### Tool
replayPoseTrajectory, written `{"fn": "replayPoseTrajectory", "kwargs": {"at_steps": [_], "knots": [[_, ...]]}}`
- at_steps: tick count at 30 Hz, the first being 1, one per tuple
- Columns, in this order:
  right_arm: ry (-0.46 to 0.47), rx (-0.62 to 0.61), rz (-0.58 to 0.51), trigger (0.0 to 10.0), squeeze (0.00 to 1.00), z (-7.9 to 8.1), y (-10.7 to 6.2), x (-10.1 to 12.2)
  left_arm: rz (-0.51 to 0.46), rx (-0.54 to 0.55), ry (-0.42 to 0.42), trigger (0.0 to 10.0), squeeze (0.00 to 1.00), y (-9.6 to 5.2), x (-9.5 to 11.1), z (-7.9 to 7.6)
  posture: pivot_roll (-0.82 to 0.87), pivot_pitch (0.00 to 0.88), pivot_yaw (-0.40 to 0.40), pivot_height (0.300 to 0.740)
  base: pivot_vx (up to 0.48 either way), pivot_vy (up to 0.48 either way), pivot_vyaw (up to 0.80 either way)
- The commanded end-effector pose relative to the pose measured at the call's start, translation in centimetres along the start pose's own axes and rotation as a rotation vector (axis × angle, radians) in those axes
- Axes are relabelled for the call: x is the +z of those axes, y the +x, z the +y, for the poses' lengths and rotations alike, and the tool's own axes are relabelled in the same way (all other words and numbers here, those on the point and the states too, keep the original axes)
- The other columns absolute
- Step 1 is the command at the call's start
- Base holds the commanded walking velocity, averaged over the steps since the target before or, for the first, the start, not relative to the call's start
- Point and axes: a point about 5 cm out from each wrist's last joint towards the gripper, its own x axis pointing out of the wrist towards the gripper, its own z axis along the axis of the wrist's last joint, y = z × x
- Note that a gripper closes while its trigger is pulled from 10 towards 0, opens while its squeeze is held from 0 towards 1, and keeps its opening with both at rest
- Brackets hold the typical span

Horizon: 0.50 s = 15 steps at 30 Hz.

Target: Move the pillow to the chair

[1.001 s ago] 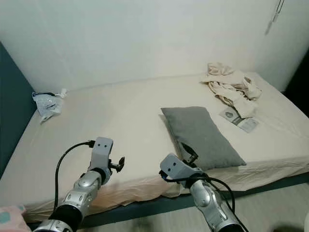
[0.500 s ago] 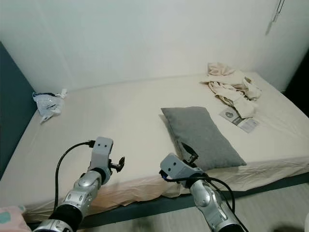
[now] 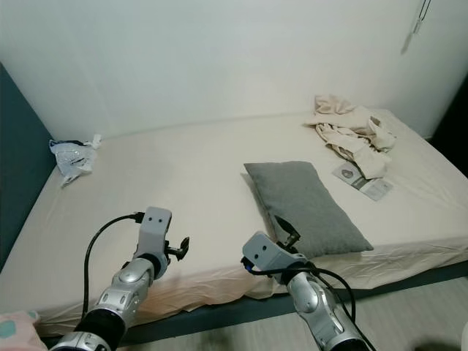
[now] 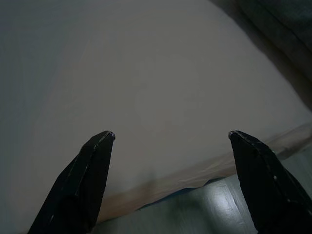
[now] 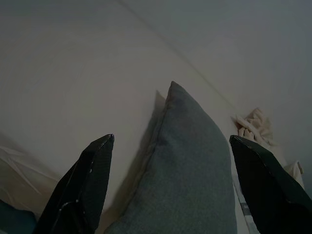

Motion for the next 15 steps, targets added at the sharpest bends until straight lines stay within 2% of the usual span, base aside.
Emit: {"fn": "replayPoseTrajectory", "kwargs": {"at_steps": [1, 15], "knots": [[0.023, -0.009, -0.001, 10.0, 0.0, -0.07, -0.03, -0.05, 0.017, 0.001, 0.003, 10.0, 0.0, -0.07, -0.41, 0.08, -0.08, 0.052, 0.041, 0.74, 0.0, 0.0, 0.0], [0.017, -0.01, 0.0, 10.0, 0.0, -0.01, -0.19, -0.06, 0.015, -0.004, -0.009, 10.0, 0.0, -0.01, -0.29, -0.08, -0.09, 0.057, 0.044, 0.74, 0.0, 0.0, 0.0]]}}
